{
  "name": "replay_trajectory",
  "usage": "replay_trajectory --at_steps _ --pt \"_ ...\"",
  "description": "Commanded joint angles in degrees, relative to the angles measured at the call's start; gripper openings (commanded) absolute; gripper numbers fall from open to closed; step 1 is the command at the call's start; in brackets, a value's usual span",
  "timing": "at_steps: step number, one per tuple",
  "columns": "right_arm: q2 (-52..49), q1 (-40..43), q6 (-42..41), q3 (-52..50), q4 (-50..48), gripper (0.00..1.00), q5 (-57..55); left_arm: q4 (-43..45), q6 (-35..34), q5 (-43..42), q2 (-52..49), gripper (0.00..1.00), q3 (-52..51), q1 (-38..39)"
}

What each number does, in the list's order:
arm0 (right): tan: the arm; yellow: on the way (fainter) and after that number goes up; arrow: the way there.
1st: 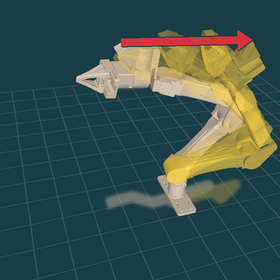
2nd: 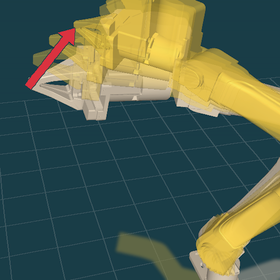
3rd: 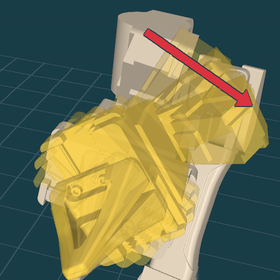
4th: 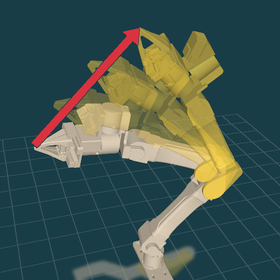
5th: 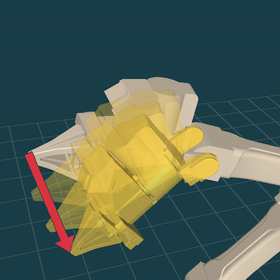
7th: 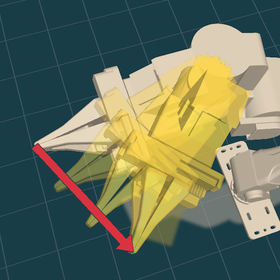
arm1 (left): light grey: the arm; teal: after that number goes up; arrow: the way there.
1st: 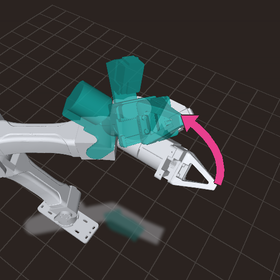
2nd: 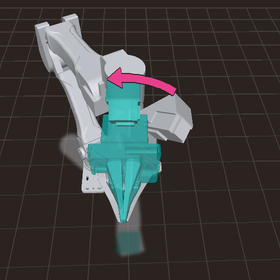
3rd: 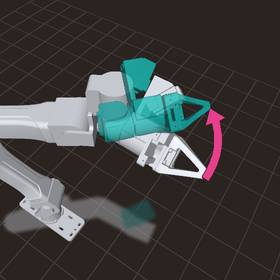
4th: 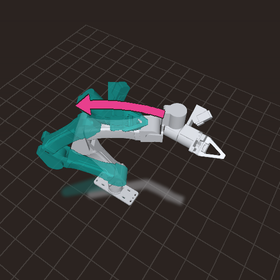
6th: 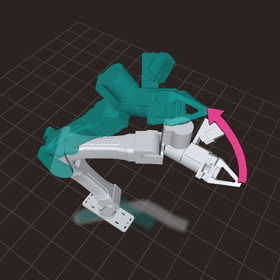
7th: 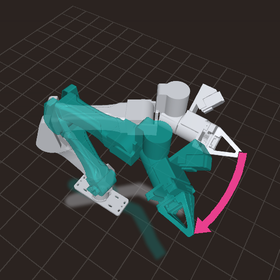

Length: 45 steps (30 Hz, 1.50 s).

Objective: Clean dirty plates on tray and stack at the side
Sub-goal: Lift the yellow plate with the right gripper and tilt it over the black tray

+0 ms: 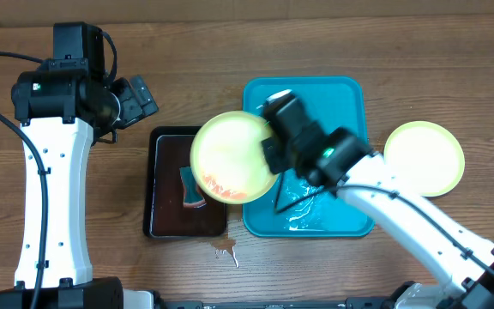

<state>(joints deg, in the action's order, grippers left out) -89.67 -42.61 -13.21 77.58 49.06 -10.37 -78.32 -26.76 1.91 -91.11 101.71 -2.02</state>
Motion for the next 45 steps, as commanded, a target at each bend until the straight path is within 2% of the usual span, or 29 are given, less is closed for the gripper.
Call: replay_trajectory --at_steps 1,6,18,33,45 --pt "-0.5 -6.2 0.3 1.2 -2.4 0.04 -8.6 -1.0 4.5 0.2 -0.1 1.00 0.8 -0.3" --pt "-3.8 -11.4 -0.3 1.1 -4.2 0.04 -15.0 -1.9 7.5 0.2 -0.2 1.00 0.8 -0.3" --pt "-6.2 -11.8 -0.2 1.2 -7.4 0.04 -19.2 -1.8 7.5 0.1 -0.2 1.00 0.8 -0.2" --pt "-6.1 -24.4 0.2 1.2 -7.2 0.04 -46.7 -1.8 7.5 0.1 -0.2 1.00 0.8 -0.2" --pt "-6.1 -30.5 0.2 1.2 -7.2 0.04 -59.3 -1.8 7.5 0.1 -0.2 1.00 0.8 -0.2"
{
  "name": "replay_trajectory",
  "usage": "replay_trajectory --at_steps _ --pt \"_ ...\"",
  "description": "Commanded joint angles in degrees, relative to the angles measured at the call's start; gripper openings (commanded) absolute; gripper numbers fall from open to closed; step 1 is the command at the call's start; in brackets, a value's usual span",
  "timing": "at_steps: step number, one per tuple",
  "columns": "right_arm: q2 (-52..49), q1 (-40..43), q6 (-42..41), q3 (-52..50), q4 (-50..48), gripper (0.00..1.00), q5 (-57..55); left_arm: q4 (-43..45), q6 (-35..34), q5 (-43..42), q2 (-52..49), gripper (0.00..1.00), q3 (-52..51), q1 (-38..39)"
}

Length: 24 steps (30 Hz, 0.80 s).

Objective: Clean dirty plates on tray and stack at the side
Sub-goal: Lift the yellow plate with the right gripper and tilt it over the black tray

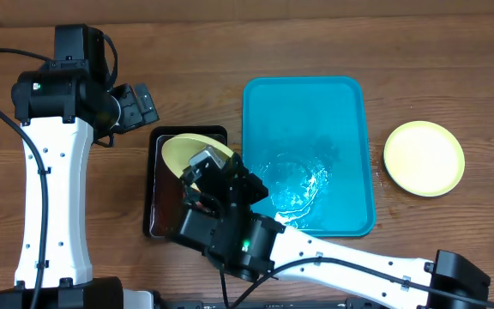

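A yellow plate (183,151) lies tilted in the top part of the black bin (154,184). Its lower right part is hidden under my right wrist. My right gripper (206,168) is shut on the plate's rim, with the arm reaching in from the bottom edge. The blue tray (350,112) holds no plates, only a wet film near its front. A clean yellow plate (424,158) rests on the table right of the tray. My left gripper (141,104) hovers open above the bin's top left corner, holding nothing.
The black bin holds dark brown liquid (159,215). The right arm covers the bin's lower right and the strip of table in front of the tray. The left arm's white link runs down the table's left side.
My right gripper, which held the dirty plate high over the gap between bin and tray, now holds it down in the black bin. The sponge in the bin is now hidden. The left arm has barely shifted.
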<state>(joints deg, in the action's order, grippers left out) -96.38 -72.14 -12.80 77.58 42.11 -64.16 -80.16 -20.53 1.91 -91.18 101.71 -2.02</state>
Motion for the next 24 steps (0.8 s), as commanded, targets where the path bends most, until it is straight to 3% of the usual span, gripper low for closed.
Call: replay_trajectory --at_steps 1,24 --pt "0.6 -1.4 -0.2 1.2 -0.3 0.04 -6.0 0.0 1.3 0.1 -0.1 1.00 0.8 -0.2" --pt "0.6 -4.8 -0.2 1.2 -0.3 0.04 -9.7 0.0 1.3 0.1 -0.1 1.00 0.8 -0.2"
